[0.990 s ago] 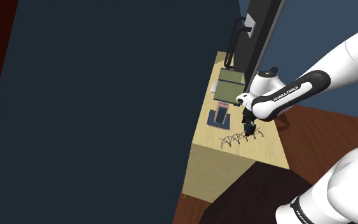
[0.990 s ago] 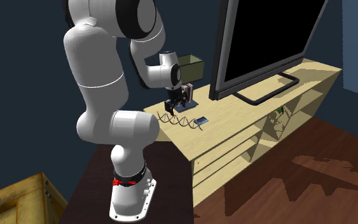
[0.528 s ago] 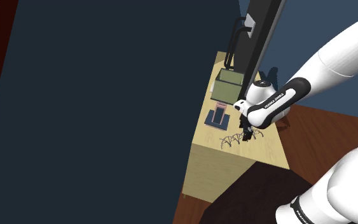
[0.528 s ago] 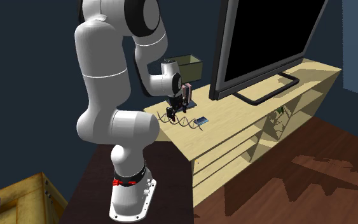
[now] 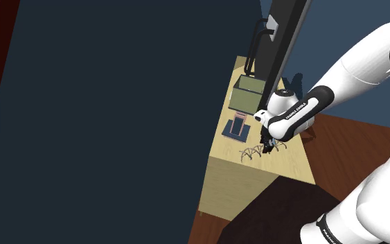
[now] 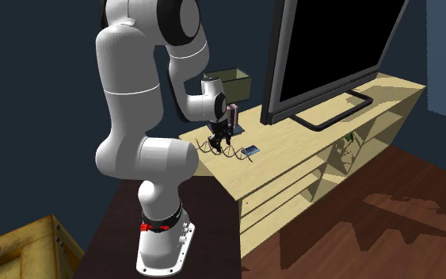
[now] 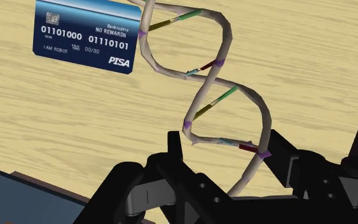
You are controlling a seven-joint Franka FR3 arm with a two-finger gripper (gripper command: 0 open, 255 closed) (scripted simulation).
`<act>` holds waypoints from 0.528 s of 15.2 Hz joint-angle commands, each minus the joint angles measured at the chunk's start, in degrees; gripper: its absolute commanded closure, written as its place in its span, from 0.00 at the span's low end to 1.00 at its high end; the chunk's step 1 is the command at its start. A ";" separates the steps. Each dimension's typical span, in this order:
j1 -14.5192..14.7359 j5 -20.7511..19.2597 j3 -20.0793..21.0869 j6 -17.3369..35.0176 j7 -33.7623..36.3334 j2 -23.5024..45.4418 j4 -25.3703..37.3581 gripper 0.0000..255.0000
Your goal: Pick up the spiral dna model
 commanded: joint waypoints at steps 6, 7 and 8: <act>0.13 -0.73 -0.26 -1.96 0.38 -2.04 -0.31 1.00; 0.17 -0.96 -0.32 -2.93 0.42 -3.04 -0.32 1.00; 0.19 -1.16 -0.35 -3.91 0.46 -4.03 -0.32 1.00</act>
